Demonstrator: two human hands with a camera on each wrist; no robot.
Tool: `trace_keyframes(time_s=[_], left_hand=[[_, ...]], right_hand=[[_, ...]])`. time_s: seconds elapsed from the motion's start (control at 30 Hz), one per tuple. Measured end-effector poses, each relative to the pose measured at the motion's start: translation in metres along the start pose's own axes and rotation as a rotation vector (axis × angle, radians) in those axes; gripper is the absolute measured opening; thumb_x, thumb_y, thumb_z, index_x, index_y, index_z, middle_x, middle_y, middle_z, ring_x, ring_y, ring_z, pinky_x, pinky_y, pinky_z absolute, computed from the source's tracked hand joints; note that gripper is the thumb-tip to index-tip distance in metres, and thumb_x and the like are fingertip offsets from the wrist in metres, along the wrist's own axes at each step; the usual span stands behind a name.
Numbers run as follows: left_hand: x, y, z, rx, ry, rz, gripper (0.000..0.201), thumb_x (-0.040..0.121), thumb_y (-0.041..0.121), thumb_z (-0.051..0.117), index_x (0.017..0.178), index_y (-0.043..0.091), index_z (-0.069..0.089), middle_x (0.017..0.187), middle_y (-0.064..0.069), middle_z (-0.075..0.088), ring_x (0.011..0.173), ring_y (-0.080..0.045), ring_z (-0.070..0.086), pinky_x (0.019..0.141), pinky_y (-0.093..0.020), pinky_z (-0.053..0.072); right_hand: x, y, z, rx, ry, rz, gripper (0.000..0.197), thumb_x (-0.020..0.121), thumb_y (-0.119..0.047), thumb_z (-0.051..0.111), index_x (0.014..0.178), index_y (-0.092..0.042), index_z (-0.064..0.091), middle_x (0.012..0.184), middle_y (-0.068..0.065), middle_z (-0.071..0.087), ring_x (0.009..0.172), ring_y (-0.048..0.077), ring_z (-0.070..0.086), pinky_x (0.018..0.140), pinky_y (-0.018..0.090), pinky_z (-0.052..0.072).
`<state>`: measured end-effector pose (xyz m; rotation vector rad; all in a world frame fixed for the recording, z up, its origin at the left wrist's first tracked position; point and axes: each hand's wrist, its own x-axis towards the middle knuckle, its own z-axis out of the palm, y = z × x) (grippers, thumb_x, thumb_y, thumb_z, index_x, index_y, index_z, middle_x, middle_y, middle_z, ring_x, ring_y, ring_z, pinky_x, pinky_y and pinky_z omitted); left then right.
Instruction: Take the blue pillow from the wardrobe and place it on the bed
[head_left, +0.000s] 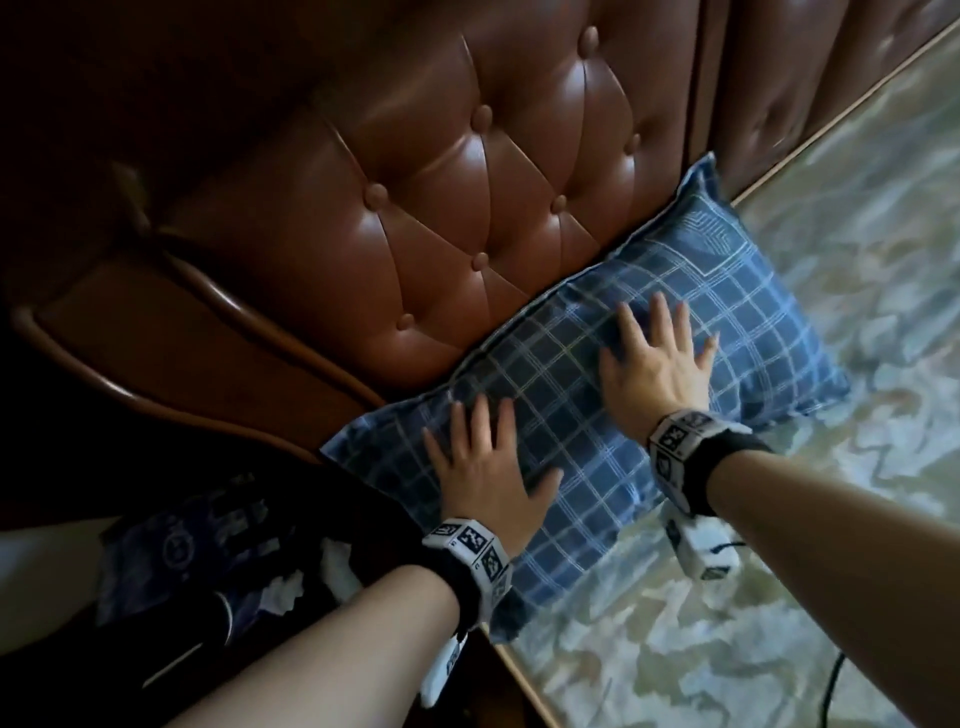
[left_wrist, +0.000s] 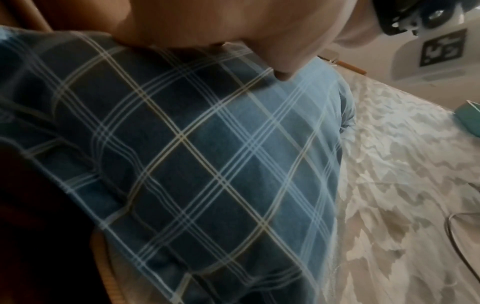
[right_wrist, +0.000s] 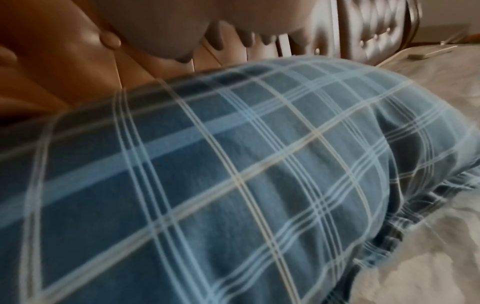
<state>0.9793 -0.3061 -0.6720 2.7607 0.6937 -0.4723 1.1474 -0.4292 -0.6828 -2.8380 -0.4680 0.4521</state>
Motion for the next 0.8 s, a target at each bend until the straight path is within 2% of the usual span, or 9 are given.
trace_keyframes(time_s=[0.1,0.27,0.43,0.5,0.57,0.67,0.8], left_hand=[[0.007,0.002,0.015,0.030,-0.131,-0.021,0.102,0.080,0.078,0.041,0.158,0.024,0.005,0.168,-0.005,0.004,0.153,-0.035,-0.001,0.116,-0.070,0.001],[0.014,0.007,0.032,0.076,-0.161,-0.050,0.100,0.083,0.074,0.046,0.159,0.023,0.005,0.168,-0.007,0.006,0.153,-0.036,0.000,0.115,-0.071,0.002],[0.014,0.011,0.018,0.109,-0.210,-0.066,0.100,0.082,0.073,0.049,0.158,0.024,0.005,0.168,-0.006,0.006,0.153,-0.035,0.002,0.115,-0.070,0.005],[0.012,0.011,0.007,0.121,-0.234,-0.063,0.099,0.083,0.070,0.052,0.158,0.023,0.008,0.167,-0.008,0.010,0.152,-0.036,0.006,0.116,-0.069,0.009],[0.010,0.011,-0.007,0.127,-0.209,-0.035,0.093,0.084,0.065,0.055,0.157,0.021,0.016,0.163,-0.010,0.020,0.150,-0.036,0.017,0.116,-0.067,0.014],[0.003,0.011,-0.036,0.070,-0.170,0.010,0.085,0.086,0.056,0.057,0.154,0.017,0.024,0.153,-0.014,0.037,0.138,-0.034,0.036,0.114,-0.056,0.027],[-0.001,0.020,-0.079,-0.032,-0.233,-0.003,0.079,0.090,0.045,0.056,0.154,0.014,0.020,0.151,-0.018,0.039,0.132,-0.037,0.044,0.104,-0.048,0.042]], right_hand=[[0.000,0.012,0.024,-0.021,-0.087,0.019,0.063,0.094,-0.058,0.027,0.151,-0.034,0.012,0.164,0.009,0.005,0.150,0.037,-0.004,0.111,0.073,0.005],[0.006,0.019,0.044,-0.048,-0.132,0.001,0.064,0.095,-0.059,0.027,0.151,-0.033,0.012,0.165,0.009,0.005,0.150,0.037,-0.003,0.111,0.073,0.007],[0.006,0.017,0.030,-0.048,-0.172,0.004,0.064,0.095,-0.059,0.029,0.152,-0.034,0.013,0.164,0.008,0.006,0.150,0.037,-0.002,0.112,0.072,0.008],[0.004,0.015,0.017,-0.061,-0.195,0.005,0.062,0.095,-0.057,0.032,0.151,-0.035,0.016,0.163,0.008,0.010,0.149,0.037,0.002,0.111,0.072,0.012],[0.000,0.014,0.000,-0.077,-0.189,-0.008,0.060,0.093,-0.055,0.035,0.148,-0.034,0.022,0.158,0.009,0.021,0.146,0.037,0.012,0.109,0.070,0.021],[-0.014,0.008,-0.028,-0.026,-0.173,-0.014,0.054,0.093,-0.047,0.041,0.143,-0.030,0.028,0.148,0.009,0.035,0.137,0.032,0.027,0.107,0.064,0.031],[-0.038,0.001,-0.069,0.045,-0.156,-0.025,0.053,0.097,-0.041,0.042,0.145,-0.027,0.027,0.155,0.012,0.031,0.141,0.032,0.030,0.113,0.056,0.030]])
